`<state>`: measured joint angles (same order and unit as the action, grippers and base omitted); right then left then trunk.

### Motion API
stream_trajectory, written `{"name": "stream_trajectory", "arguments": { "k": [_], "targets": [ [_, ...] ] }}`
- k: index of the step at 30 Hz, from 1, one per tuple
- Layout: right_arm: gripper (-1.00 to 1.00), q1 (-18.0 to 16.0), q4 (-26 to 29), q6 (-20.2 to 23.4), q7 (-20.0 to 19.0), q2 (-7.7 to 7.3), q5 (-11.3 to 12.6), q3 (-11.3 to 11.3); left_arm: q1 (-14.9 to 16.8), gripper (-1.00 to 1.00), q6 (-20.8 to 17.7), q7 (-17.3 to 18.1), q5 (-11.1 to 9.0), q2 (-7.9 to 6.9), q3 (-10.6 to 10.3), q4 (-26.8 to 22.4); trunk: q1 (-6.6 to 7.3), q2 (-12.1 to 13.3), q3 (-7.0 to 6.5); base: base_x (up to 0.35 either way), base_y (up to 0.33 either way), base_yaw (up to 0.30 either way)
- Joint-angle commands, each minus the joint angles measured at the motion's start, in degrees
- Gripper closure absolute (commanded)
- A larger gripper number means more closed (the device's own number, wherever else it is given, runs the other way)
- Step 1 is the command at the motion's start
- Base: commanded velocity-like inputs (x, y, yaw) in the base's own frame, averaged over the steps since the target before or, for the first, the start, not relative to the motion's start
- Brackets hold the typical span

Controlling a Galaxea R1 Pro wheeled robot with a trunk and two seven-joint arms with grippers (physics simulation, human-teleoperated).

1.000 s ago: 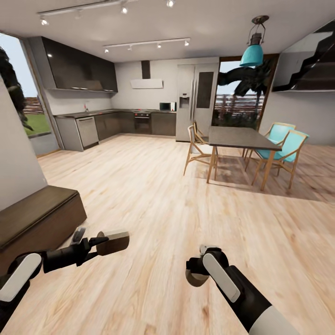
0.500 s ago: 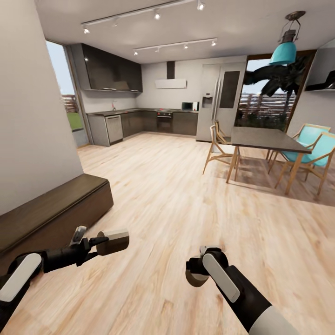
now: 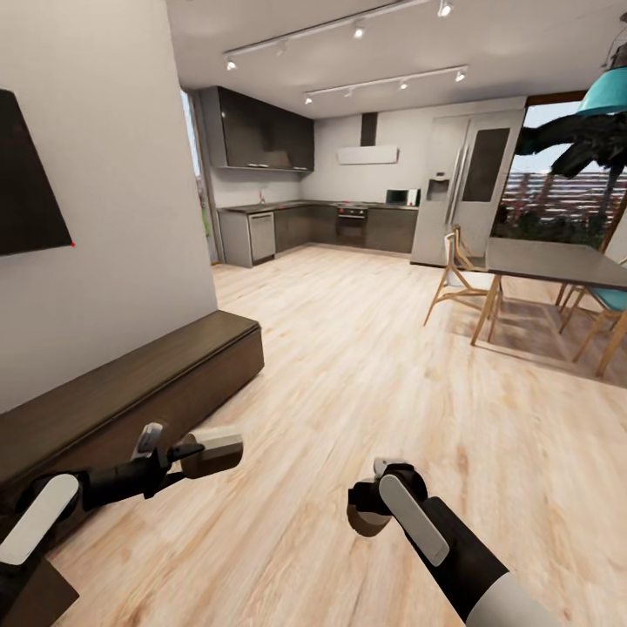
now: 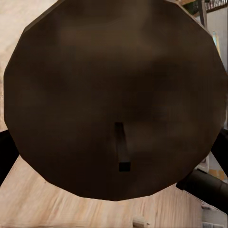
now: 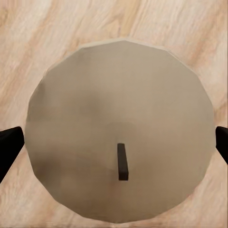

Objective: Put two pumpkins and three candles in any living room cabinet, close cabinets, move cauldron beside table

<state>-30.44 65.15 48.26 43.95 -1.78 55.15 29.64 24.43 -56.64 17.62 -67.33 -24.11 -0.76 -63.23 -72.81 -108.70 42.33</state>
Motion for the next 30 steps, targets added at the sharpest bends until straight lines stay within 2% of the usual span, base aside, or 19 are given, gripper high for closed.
{"name": "stream_trajectory", "arguments": {
  "k": [1, 6, 13, 30],
  "targets": [
    [1.00, -0.06, 0.09, -0.18, 0.69, -0.06, 0.74, 0.15, 0.08, 1.00, -0.14, 0.45, -0.26, 0.00, -0.08, 0.02, 0.03, -0.03, 0.07, -0.243, 0.102, 0.274],
    [1.00, -0.06, -0.06, -0.18, 0.67, -0.06, 0.74, 0.15, 0.09, 1.00, -0.14, 0.54, -0.32, 0.00, -0.08, -0.28, 0.03, -0.03, 0.19, -0.059, 0.021, 0.274],
    [1.00, -0.06, -0.02, -0.26, 0.44, -0.11, 0.79, 0.03, 0.08, 1.00, -0.15, 0.55, -0.32, -0.14, -0.20, -1.15, 1.57, 2.77, -0.91, -0.003, 0.001, 0.247],
    [1.00, -0.06, 0.58, -0.30, -0.05, -0.19, 0.74, 0.47, 0.09, 1.00, -0.20, 0.49, -0.26, -0.14, -0.38, -1.21, 5.31, 9.59, -3.94, 0.000, 0.000, 0.012]
  ]
}}
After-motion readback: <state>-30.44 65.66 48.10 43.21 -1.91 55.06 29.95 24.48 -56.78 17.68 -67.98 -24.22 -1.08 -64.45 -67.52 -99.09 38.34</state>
